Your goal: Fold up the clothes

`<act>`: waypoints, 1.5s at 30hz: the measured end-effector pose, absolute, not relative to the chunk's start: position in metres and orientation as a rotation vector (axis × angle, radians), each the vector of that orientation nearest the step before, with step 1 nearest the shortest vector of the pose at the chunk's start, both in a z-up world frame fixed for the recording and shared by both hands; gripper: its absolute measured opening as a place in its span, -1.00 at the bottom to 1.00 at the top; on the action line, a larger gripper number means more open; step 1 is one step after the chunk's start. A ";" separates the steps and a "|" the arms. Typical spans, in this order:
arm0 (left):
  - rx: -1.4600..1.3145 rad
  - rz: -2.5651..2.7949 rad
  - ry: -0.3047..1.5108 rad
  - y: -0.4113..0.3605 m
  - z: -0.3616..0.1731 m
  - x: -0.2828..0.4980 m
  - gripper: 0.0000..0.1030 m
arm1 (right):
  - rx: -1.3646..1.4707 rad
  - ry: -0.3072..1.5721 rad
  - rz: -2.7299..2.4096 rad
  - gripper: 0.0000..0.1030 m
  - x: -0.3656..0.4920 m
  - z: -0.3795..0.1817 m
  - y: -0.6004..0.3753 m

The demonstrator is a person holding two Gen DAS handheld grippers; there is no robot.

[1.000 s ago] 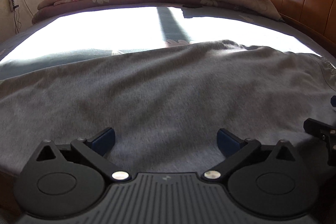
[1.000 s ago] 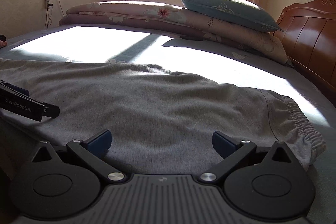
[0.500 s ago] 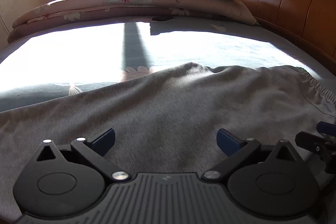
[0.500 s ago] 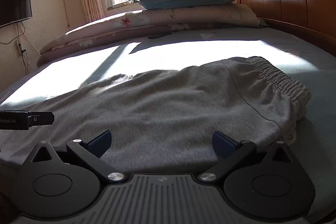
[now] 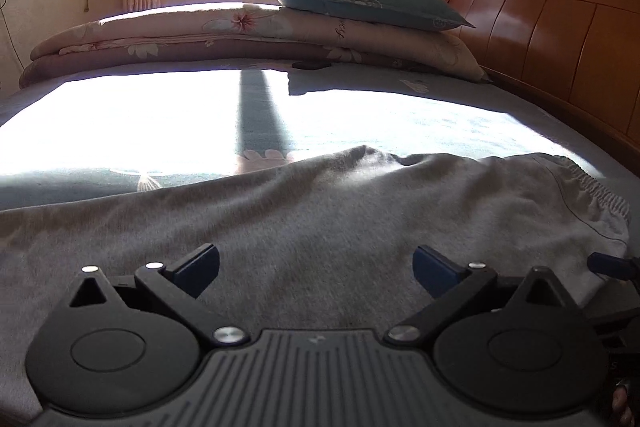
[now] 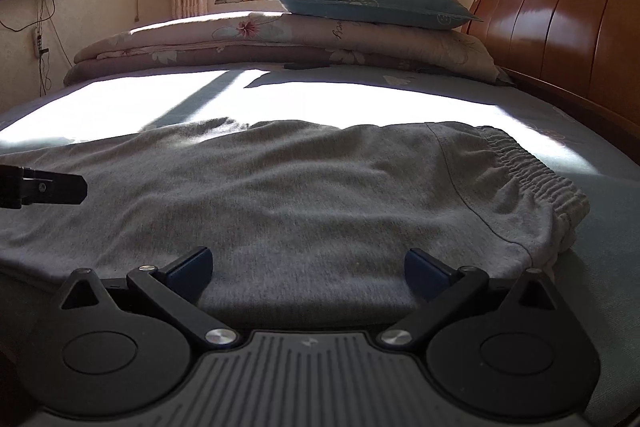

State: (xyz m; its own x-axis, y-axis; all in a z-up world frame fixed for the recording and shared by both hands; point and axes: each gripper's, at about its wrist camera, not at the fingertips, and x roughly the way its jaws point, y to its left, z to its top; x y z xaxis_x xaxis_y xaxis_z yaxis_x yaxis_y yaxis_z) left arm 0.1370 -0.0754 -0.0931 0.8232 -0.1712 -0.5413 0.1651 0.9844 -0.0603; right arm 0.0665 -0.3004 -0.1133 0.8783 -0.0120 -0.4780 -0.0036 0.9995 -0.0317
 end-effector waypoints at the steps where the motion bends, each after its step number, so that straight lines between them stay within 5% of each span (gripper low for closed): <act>1: -0.018 -0.197 0.614 -0.072 -0.099 0.142 0.98 | -0.059 0.491 -0.020 1.00 0.066 -0.115 -0.296; 8: 0.106 -0.278 0.580 -0.072 -0.127 0.126 0.99 | -0.021 0.475 -0.037 1.00 0.065 -0.095 -0.291; 19: -0.103 -0.339 0.589 -0.047 -0.122 0.132 0.99 | -0.165 0.595 0.058 1.00 0.135 -0.090 -0.239; 30: -0.278 -0.331 0.548 -0.025 -0.111 0.131 0.99 | 0.003 0.610 0.041 1.00 0.101 -0.076 -0.296; 37: -0.327 -0.279 0.568 -0.017 -0.117 0.137 0.99 | 0.281 0.649 0.248 1.00 0.204 -0.031 -0.307; 45: -0.393 -0.300 0.586 -0.006 -0.117 0.146 0.99 | 0.549 0.826 0.296 0.99 0.303 -0.080 -0.325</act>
State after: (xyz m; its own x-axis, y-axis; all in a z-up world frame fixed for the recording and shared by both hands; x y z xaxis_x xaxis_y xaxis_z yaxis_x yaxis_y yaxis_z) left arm 0.1464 -0.0064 -0.1167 0.7939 -0.3807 -0.4740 0.1617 0.8838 -0.4391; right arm 0.3025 -0.3253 -0.0799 0.6486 0.4529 -0.6117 -0.0386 0.8222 0.5679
